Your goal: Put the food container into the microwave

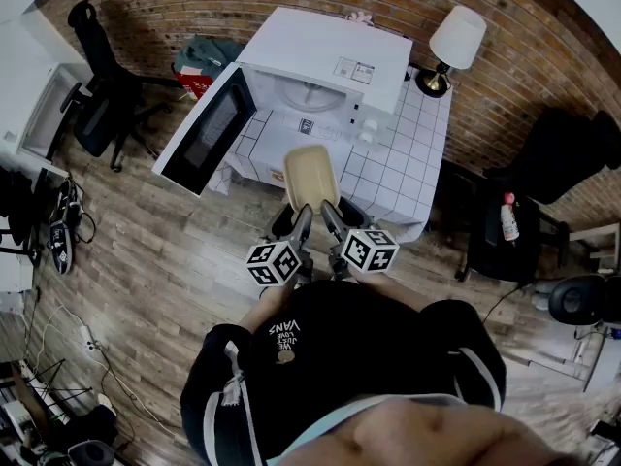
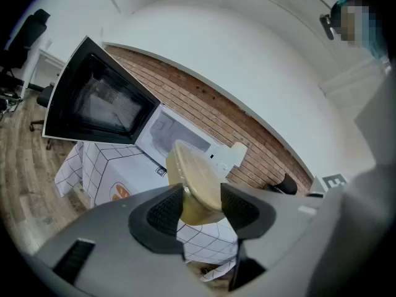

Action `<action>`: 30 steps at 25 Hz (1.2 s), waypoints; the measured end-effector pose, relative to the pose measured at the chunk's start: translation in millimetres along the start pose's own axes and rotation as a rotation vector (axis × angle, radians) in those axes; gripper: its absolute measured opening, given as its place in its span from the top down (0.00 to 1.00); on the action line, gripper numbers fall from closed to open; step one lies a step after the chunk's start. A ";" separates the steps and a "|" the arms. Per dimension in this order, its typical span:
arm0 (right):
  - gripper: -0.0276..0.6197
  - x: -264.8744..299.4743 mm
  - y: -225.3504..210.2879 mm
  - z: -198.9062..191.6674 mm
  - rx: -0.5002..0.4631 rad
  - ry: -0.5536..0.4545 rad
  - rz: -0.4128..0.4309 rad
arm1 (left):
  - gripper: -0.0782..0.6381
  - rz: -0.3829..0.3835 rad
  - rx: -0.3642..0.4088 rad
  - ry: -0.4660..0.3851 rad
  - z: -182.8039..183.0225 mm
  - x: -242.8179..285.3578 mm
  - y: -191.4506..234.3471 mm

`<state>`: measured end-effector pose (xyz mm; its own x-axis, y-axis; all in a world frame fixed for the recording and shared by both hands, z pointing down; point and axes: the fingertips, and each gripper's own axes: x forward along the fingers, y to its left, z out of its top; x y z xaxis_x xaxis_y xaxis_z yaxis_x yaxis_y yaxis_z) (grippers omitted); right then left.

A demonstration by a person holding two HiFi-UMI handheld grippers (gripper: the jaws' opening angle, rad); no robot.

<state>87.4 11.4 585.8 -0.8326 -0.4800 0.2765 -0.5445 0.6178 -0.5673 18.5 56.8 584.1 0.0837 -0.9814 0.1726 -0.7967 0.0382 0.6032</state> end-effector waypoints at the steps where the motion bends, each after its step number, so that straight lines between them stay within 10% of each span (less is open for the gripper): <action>1: 0.68 0.8 0.7 -0.3 0.000 -0.001 -0.001 | 0.62 -0.001 0.001 0.000 0.8 -0.3 1.1; 30: 0.68 18.2 40.8 -29.9 0.069 -0.104 -0.102 | 0.62 -0.121 0.028 0.085 21.0 -26.6 41.5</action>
<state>47.1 46.5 590.8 -0.7561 -0.6025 0.2557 -0.6147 0.5196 -0.5935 -29.3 80.6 588.1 0.2296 -0.9591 0.1657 -0.7937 -0.0860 0.6021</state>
